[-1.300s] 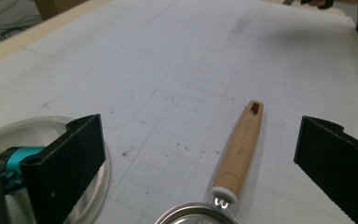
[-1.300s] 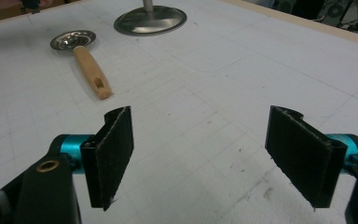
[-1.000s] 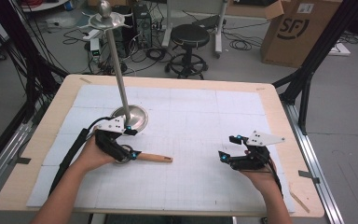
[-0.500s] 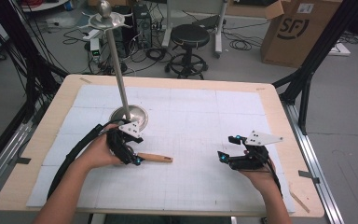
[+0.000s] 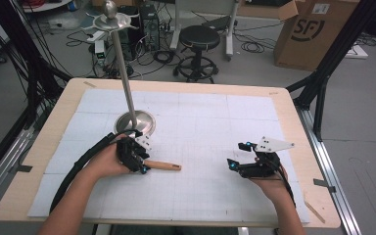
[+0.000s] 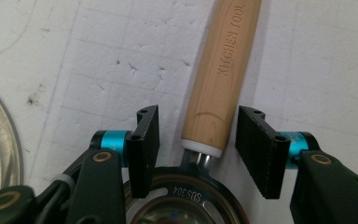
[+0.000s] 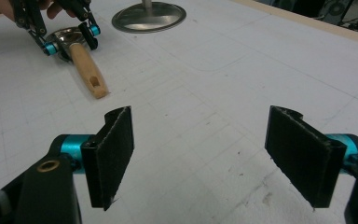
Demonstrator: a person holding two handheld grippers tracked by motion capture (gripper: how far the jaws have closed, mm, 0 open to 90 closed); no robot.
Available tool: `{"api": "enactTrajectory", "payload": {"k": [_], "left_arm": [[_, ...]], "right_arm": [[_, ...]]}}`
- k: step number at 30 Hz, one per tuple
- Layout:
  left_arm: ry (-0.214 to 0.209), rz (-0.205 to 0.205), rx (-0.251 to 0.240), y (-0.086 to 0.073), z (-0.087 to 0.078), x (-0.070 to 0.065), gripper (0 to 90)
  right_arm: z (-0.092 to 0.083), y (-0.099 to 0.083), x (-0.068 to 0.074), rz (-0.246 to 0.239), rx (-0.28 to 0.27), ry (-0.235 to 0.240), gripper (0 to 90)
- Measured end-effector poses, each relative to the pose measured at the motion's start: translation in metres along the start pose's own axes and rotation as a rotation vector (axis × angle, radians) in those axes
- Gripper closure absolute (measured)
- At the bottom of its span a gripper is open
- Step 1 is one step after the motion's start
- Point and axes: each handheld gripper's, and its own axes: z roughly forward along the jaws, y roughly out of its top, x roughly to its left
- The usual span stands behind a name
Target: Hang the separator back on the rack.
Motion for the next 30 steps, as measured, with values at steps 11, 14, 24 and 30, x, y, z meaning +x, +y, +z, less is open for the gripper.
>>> {"api": "enactTrajectory", "payload": {"k": [11, 14, 24, 30], "left_arm": [[-0.007, 0.024, 0.021, 0.0031, -0.0001, -0.0048, 64.1], [-0.005, 0.022, 0.019, 0.0025, -0.0001, -0.0053, 64.6], [-0.002, 0.024, 0.021, 0.0029, -0.0012, -0.0081, 68.9], [0.000, 0.009, -0.017, -0.0031, -0.0091, -0.0052, 68.9]], "right_arm": [[0.0024, 0.0013, 0.0018, -0.004, 0.005, 0.001, 23.3], [0.0031, 0.0014, 0.0015, -0.005, 0.008, 0.000, 23.4], [0.0026, 0.0021, 0.0023, -0.008, 0.003, 0.003, 23.7], [0.0032, 0.0020, 0.0015, -0.009, 0.005, 0.003, 23.8]]}}
